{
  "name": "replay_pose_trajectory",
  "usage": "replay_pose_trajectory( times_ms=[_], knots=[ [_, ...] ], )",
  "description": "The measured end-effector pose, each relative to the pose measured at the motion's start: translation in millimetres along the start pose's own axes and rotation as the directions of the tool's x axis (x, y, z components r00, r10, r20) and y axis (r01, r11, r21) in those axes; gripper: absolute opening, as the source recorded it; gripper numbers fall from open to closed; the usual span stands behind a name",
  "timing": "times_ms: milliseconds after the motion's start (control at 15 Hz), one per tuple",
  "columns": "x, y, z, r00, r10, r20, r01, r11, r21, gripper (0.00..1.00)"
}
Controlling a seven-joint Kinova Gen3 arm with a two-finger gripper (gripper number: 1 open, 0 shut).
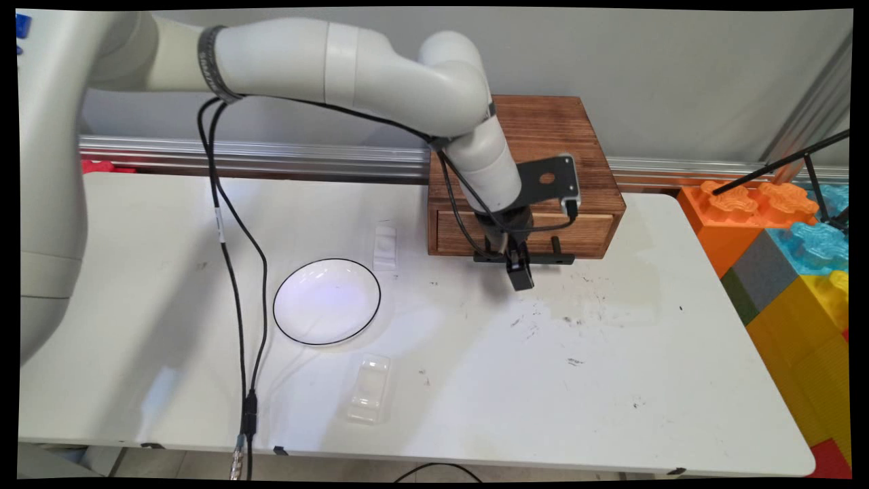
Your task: Open the drawer
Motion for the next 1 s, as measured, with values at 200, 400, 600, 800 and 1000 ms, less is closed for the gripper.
replay_pose_trajectory(
  times_ms=[200, 400, 600, 800, 1000],
  knots=[
    [-1.4, 1.4, 12.6, 1.000, 0.024, 0.009, -0.024, 1.000, -0.001, 1.00],
    [-3.2, 2.4, 25.5, 0.999, 0.048, 0.015, -0.048, 0.999, 0.002, 1.00],
    [-3.4, 4.3, 34.4, 0.998, 0.060, 0.014, -0.060, 0.998, 0.002, 1.00],
    [-1.8, 10.1, 40.3, 0.998, 0.062, 0.005, -0.062, 0.998, -0.009, 1.00],
    [-1.8, 18.8, 42.7, 0.998, 0.058, -0.004, -0.058, 0.998, -0.024, 1.00]
  ],
)
